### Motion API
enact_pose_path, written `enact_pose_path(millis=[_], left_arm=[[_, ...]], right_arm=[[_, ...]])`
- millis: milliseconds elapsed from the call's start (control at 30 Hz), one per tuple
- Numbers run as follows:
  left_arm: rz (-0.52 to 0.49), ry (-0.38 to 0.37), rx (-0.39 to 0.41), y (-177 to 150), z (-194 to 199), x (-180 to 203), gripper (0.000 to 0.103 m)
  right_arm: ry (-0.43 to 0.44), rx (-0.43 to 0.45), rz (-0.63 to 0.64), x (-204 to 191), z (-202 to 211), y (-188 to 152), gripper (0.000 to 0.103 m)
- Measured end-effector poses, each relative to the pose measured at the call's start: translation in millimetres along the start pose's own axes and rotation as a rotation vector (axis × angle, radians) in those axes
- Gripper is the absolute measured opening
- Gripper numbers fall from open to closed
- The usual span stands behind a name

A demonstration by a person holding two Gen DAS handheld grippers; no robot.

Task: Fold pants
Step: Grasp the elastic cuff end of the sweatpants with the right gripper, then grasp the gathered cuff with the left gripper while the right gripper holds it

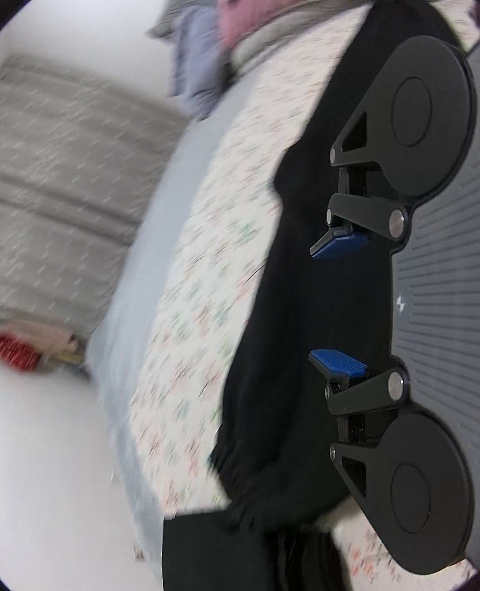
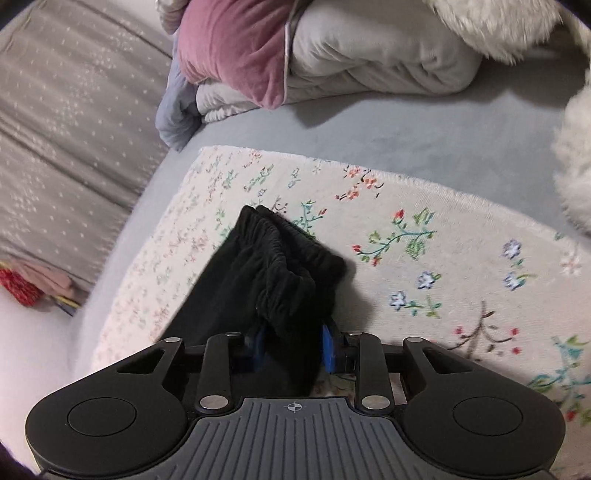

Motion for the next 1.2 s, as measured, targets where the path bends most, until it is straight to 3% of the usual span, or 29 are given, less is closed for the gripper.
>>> enact_pose_path(millis=[67,200,267,433,467,500,567,667,733,1067,1200], left_arm=[[-0.038,-0.025,-0.021,-6,-4,18,0.058],[-0.126,-0.054,-0.038,-15,-12,52,0.058],[-0.159,-0.052,-0.054,-22,-18,68,0.058],[-0.178,-0.074,-0.077,-29,-20,90,0.058],[-0.180,-0.078,-0.079,-31,-18,91,0.058],[-0.184,-0.080,-0.081,-33,-17,93,0.058],[-0.205,-0.083,-0.084,-38,-19,100,0.058],[-0.231,-0.102,-0.107,-47,-29,103,0.058],[-0.176,-0.087,-0.214,-57,-51,95,0.058],[-0.102,-0.136,-0.215,-56,-53,86,0.061],[-0.166,-0.123,-0.206,-60,-51,92,0.061]], right_arm=[[0.043,0.016,-0.041,-2,2,3,0.025],[-0.013,0.020,-0.072,3,-2,0,0.029],[0.008,0.032,-0.111,6,0,0,0.032],[0.018,0.038,-0.095,4,-7,3,0.035],[0.014,0.036,-0.074,2,-8,3,0.034],[0.003,0.038,-0.047,-2,-8,2,0.024],[0.004,0.050,-0.002,-12,-4,2,0.017],[0.061,0.083,0.053,-31,10,3,0.016],[0.078,0.098,0.085,-39,18,2,0.015],[0.048,0.182,0.154,-56,30,4,0.011],[0.007,0.187,0.192,-60,26,4,0.011]])
Point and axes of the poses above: each gripper's, at about its wrist camera, not at the fingertips, and z roughly against the way its jaws point, x to its right, y to its top, the point moved 5 cm from there along -z, roughly the way its jaws point, and after that the axes turned 9 degrees about y, right-handed, at the moved point
